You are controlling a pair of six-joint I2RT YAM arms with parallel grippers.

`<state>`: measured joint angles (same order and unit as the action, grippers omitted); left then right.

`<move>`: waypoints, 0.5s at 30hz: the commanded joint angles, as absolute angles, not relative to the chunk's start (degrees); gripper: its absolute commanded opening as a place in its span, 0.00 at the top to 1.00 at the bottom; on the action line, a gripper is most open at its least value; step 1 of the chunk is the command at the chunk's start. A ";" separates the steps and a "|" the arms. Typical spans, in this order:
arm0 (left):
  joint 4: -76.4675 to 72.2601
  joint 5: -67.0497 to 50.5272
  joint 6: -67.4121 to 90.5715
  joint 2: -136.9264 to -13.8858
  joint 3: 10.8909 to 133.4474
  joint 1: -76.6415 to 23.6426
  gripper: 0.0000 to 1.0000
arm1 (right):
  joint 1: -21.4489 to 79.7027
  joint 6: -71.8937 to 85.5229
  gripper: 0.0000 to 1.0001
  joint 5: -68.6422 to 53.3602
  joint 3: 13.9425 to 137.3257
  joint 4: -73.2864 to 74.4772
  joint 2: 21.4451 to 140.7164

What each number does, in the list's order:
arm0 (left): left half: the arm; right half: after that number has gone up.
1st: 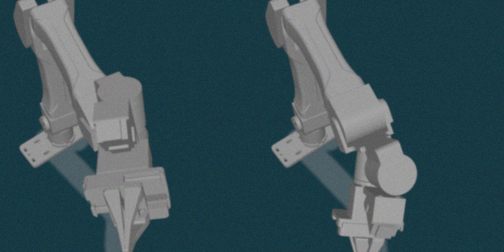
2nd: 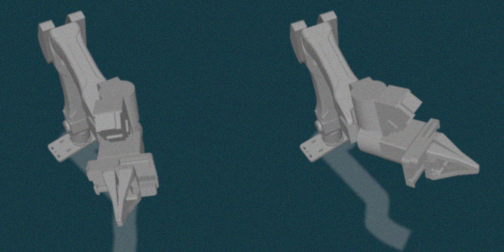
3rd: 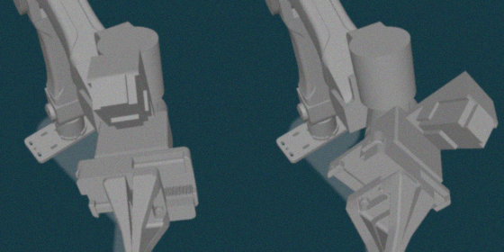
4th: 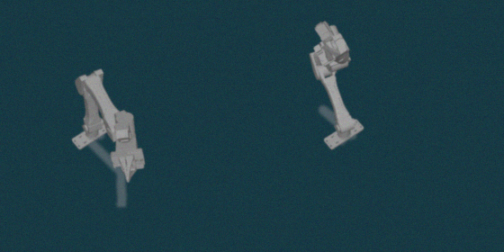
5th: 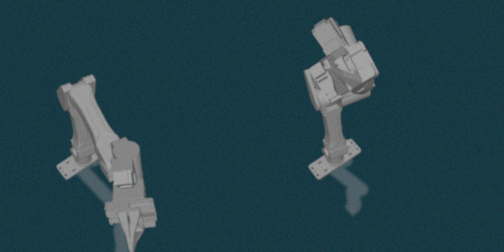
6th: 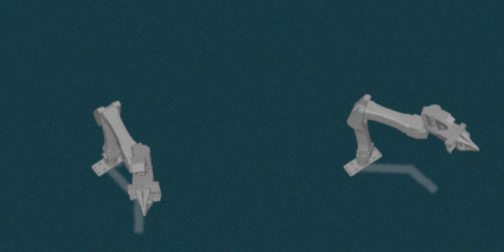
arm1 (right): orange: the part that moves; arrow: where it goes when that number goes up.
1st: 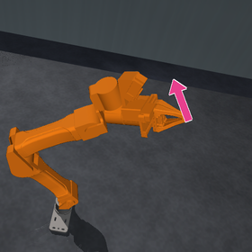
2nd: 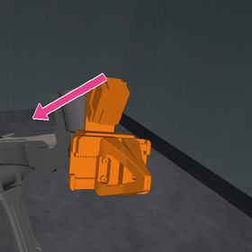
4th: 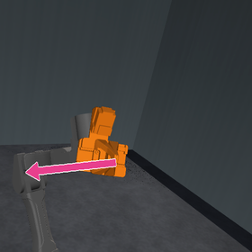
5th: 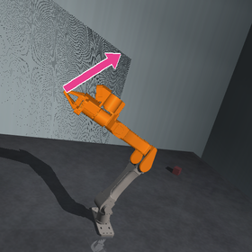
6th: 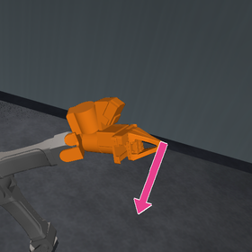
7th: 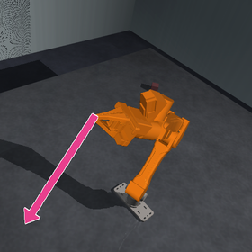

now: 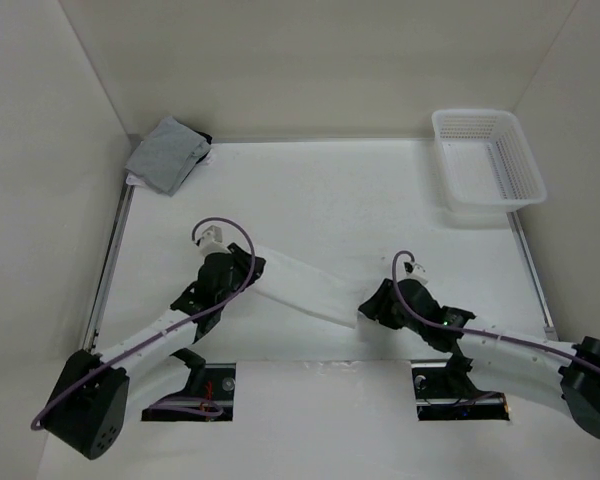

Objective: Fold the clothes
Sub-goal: Fold the tank top

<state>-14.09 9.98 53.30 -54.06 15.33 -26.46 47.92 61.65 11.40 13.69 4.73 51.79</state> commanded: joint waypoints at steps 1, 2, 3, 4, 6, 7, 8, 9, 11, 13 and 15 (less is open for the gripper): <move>-20.30 13.62 52.91 -57.47 17.75 -30.62 0.72 | 46.54 62.22 0.52 9.50 12.13 -6.48 55.80; -21.17 13.71 53.17 -58.44 17.84 -31.50 0.72 | 46.45 62.57 0.55 8.80 11.95 -8.16 56.94; -21.88 13.71 53.43 -58.97 17.84 -32.03 0.73 | 46.19 63.01 0.57 8.27 11.69 -9.65 57.82; -22.41 13.71 53.70 -59.24 17.75 -32.21 0.73 | 46.10 63.45 0.58 7.91 11.60 -10.80 58.96; -22.67 13.71 53.79 -59.24 17.75 -32.30 0.73 | 45.40 63.54 0.64 7.30 11.69 -11.78 61.07; -22.68 13.71 53.62 -58.89 17.75 -32.21 0.73 | 44.87 63.54 0.68 6.86 11.86 -12.13 61.95; -22.59 13.71 53.44 -58.63 17.84 -32.12 0.73 | 44.52 63.63 0.71 6.42 11.87 -12.39 62.75; -22.41 13.71 53.26 -58.10 17.84 -32.04 0.73 | 44.08 63.63 0.75 6.16 11.87 -12.74 63.28; -22.32 13.71 53.00 -57.48 17.84 -31.68 0.73 | 43.46 63.63 0.80 5.63 11.87 -13.79 64.07; -22.24 13.71 52.91 -57.04 17.58 -31.51 0.73 | 42.94 63.63 0.88 5.27 12.04 -14.76 64.95; -22.15 13.45 52.91 -57.04 17.40 -30.98 0.73 | 42.76 63.81 0.96 5.97 11.34 -15.73 63.38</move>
